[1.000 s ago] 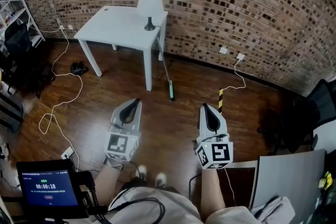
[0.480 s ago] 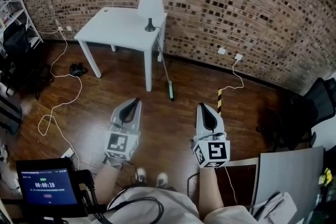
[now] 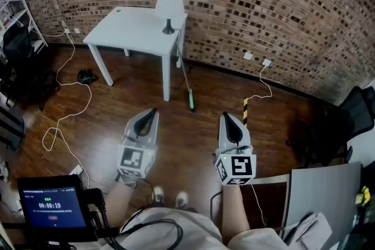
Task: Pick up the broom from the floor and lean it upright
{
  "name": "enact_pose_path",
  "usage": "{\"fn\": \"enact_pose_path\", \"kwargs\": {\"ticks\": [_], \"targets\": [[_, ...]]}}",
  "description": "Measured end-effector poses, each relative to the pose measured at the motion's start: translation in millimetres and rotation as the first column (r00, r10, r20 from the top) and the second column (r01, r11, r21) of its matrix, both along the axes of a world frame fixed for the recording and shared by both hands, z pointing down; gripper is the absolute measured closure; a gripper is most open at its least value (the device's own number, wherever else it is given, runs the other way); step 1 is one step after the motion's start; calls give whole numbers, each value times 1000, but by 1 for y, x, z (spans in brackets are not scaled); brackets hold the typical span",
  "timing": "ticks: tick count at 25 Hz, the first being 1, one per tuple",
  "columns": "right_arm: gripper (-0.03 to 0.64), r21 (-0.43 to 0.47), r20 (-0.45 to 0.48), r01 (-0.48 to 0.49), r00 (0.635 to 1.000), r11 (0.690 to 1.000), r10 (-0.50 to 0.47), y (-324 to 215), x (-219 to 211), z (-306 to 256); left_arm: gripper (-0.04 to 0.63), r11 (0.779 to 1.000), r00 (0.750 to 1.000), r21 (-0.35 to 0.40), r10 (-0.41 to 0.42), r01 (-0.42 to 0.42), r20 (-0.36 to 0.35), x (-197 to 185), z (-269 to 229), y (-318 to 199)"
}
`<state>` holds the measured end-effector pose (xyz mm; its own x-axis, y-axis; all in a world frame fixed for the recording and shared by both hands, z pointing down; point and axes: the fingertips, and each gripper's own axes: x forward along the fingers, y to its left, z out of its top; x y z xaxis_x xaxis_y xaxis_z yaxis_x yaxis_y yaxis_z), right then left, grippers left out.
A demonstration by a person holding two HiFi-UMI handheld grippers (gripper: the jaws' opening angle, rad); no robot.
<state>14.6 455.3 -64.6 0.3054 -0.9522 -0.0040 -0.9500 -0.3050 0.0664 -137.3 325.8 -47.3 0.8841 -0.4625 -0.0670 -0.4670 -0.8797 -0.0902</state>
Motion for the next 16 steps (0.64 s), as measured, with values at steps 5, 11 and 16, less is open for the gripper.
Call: {"fn": "enact_pose_path", "kwargs": {"ticks": [5, 11, 16], "targets": [[604, -8, -6, -2, 1000, 1000, 2, 2, -2, 6, 595, 1000, 1000, 3, 3, -3, -1, -3, 6, 0], [604, -3, -8, -6, 1000, 1000, 6, 3, -2, 7, 595, 1000, 1000, 2, 9, -9, -1, -3, 7, 2], [604, -7, -11, -7, 1000, 1000, 7, 0, -4, 6, 595, 1000, 1000, 4, 9, -9, 0, -4, 5, 1]]}}
